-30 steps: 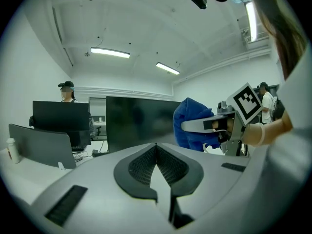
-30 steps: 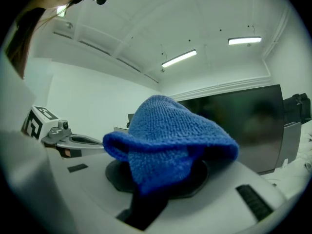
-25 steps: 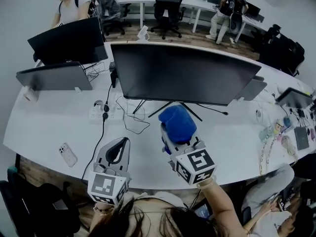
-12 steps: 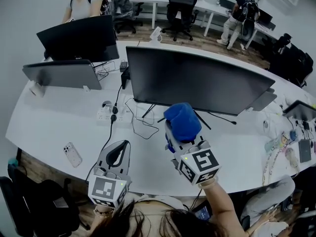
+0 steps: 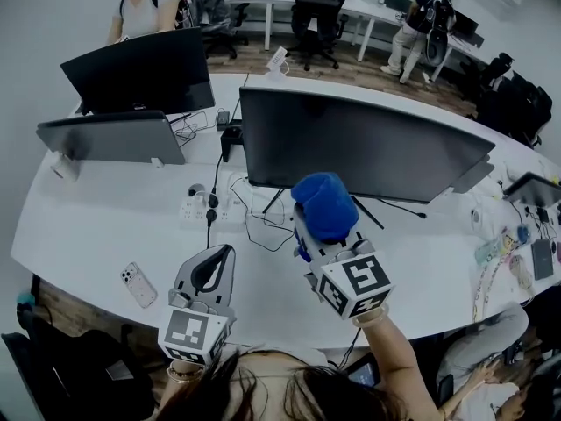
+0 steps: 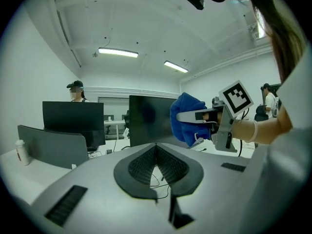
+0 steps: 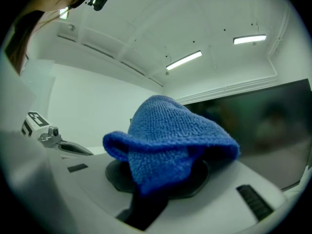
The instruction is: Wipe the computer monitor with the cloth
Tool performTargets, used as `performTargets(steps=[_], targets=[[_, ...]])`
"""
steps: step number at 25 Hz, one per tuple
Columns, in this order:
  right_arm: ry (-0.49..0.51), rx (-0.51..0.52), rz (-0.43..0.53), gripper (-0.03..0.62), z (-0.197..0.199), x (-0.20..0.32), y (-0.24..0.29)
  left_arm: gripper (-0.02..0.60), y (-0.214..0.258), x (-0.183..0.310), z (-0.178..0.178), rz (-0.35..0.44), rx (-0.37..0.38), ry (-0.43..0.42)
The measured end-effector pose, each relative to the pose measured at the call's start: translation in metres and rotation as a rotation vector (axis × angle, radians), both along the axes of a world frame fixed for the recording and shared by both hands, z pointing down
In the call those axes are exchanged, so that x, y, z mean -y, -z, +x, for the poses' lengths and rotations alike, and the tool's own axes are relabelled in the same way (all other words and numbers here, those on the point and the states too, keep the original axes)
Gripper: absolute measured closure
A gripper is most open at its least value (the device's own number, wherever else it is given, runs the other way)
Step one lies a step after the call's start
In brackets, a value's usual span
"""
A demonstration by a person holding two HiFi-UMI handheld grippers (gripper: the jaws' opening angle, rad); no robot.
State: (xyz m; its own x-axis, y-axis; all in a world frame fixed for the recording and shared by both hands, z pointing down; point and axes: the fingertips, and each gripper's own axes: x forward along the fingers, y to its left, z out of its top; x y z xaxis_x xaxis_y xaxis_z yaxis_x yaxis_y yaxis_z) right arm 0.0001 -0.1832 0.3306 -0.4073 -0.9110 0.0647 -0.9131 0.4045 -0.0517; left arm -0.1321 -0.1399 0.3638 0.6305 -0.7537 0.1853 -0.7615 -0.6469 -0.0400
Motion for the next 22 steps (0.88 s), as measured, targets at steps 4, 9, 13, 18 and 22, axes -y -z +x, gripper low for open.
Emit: performTargets(steps=[4,9,13,18,22], targets=[[0.007,-0.015,0.018,0.494,-0.016,0.010,0.008,0.572,0.000,0.005,-0.006,-0.008,-0.013,-0.027],[0.014,-0.025,0.046,0.494,-0.031,0.022,0.023,0.572,0.004,0.012,-0.015,-0.002,-0.017,-0.039],[0.023,-0.030,0.068,0.494,-0.043,0.031,0.034,0.572,0.002,0.016,-0.023,0.001,-0.028,-0.044],[0.032,-0.030,0.095,0.494,-0.059,0.043,0.048,0.572,-0.003,0.019,-0.036,-0.013,-0.026,-0.042],[0.028,-0.035,0.113,0.494,-0.068,0.051,0.059,0.572,-0.004,0.022,-0.047,-0.020,-0.031,-0.030]])
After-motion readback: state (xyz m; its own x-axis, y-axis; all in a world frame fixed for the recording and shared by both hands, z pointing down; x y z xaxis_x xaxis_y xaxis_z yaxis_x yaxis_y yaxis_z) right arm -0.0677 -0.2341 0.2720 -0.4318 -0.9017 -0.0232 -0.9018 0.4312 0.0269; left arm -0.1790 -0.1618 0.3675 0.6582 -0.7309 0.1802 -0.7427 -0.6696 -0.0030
